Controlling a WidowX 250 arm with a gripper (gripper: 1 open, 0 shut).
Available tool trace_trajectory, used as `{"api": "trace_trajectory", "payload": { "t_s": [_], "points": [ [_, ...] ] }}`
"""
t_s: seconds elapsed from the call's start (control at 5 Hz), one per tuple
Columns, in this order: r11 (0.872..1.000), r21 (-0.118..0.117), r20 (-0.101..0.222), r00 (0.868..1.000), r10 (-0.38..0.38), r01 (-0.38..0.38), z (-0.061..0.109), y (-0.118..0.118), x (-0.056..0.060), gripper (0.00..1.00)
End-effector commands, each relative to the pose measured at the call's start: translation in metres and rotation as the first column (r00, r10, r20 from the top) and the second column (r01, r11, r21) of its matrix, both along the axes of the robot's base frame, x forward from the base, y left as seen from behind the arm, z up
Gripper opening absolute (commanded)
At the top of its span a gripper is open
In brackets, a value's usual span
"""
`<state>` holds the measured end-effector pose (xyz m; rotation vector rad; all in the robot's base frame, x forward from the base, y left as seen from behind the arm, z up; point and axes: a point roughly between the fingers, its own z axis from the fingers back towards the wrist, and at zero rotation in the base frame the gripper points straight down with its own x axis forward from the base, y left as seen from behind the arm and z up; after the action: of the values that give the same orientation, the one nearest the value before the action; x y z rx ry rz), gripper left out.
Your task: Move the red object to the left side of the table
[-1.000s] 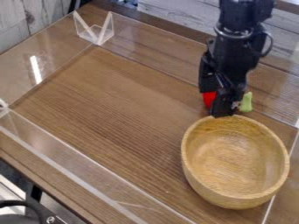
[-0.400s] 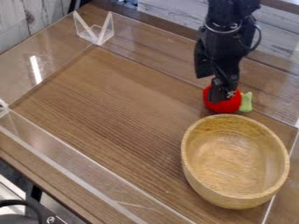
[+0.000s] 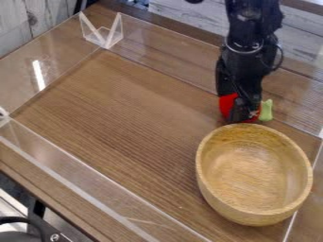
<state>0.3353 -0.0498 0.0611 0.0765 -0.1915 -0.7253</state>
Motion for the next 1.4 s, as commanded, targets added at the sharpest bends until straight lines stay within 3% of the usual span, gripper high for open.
{"api": "trace_trajectory", "payload": {
  "t_s": [0.0,0.4,0.8,1.2],
  "points": [
    [1.0,-0.008,0.075,0.997,-0.002,0.003,0.021,-0.001,0.011,1.0],
    [0.999,-0.011,0.111,0.993,-0.044,0.046,0.041,0.033,0.003,1.0],
    [0.989,-0.022,0.094,0.986,-0.141,0.143,0.035,0.003,0.008,1.0],
    [0.964,-0.038,0.061,0.964,-0.259,0.262,0.032,-0.017,0.012,1.0]
  ]
}}
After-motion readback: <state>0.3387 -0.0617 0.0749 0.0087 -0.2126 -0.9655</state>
